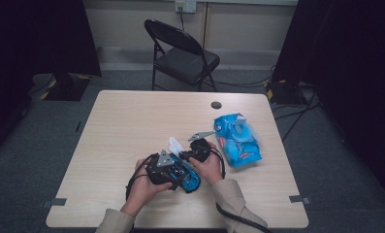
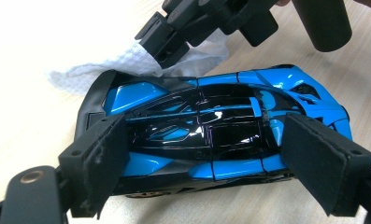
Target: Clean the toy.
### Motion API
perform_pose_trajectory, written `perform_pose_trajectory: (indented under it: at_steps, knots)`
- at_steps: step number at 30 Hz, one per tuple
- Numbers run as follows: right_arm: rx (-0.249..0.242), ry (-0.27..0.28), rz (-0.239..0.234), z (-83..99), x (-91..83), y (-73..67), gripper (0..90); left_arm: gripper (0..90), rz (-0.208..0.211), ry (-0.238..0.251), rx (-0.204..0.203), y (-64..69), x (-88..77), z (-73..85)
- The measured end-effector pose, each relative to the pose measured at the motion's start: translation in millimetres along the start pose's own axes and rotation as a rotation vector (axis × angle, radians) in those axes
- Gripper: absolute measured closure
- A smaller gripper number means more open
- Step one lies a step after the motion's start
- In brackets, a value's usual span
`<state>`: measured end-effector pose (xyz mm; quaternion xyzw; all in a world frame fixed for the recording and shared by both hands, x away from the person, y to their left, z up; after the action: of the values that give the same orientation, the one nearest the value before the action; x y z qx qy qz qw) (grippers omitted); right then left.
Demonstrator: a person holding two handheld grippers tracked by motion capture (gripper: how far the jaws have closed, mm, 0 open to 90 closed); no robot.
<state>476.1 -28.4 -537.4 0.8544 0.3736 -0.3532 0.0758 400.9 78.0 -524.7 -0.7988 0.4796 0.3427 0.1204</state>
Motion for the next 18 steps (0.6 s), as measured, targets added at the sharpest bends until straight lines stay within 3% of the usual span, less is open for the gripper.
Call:
perform_pose_trajectory:
  at_steps: [18]
  knots:
    - [-0.032, -0.008, -0.019, 16.0, -10.9, 3.2, 87.3, 15.2, 0.000, -0.004, -0.001, -0.3, 0.0, -0.3]
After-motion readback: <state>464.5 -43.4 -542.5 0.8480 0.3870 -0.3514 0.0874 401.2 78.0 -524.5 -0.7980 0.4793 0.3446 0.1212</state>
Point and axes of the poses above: each handheld gripper's, and its own axes: x roughly forward along the jaws, z roughly out of its underside, y roughly to its right, the point moved 6 cm from there along x, roughly forward along the jaws, and after that the axes turned 12 degrees about z, right-handed, at the moved point
